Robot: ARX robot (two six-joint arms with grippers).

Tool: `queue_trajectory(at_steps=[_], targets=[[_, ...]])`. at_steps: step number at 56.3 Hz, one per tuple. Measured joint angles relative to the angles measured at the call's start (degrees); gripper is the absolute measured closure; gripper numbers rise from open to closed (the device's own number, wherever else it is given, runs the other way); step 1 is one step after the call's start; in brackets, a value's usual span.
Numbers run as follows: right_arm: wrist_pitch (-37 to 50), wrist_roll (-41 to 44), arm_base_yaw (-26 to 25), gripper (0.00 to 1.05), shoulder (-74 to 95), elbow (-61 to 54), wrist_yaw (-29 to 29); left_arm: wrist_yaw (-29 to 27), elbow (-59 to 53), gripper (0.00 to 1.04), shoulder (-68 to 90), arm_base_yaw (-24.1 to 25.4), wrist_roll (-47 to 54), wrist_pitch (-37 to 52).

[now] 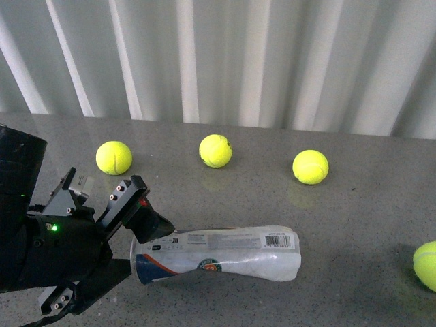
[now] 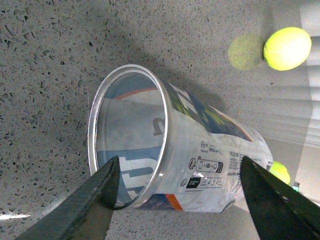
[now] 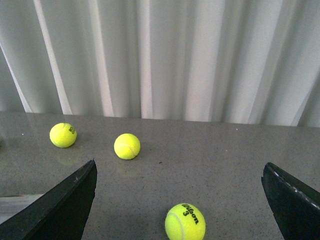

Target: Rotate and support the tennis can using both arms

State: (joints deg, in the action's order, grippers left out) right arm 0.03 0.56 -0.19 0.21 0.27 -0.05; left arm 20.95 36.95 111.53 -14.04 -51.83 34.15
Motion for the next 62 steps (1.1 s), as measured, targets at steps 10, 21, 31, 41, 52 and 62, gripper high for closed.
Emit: queue_trajectory(at_steps=[10,21,31,41,52,62], targets=[[0.00,0.00,0.00,0.07,0.00,0.00,0.00,-0.26,-0.68,0.59,0.74,0.35,-2.89,2.21],[0.00,0.00,0.00,0.07,0.00,0.00,0.00,-0.13,-1.16,0.91,0.66,0.55,-5.88,4.31],[0.00,0.00,0.00,0.07,0.00,0.00,0.00,0.50,-1.14,1.00,-1.75,0.59,-7.41,3.80],[0.00,0.00,0.00,0.07,0.00,0.00,0.00,0.68,-0.72,1.00,-7.61,1.62,-5.79,-3.02],[0.00,0.00,0.00,0.07,0.00,0.00,0.00,1.33,6.27,1.01,-20.83,0.26,8.52,-20.41],[0.00,0.00,0.00,0.07,0.00,0.00,0.00,0.52,25.38,1.01,-30.45,-5.29,35.10,-47.89]])
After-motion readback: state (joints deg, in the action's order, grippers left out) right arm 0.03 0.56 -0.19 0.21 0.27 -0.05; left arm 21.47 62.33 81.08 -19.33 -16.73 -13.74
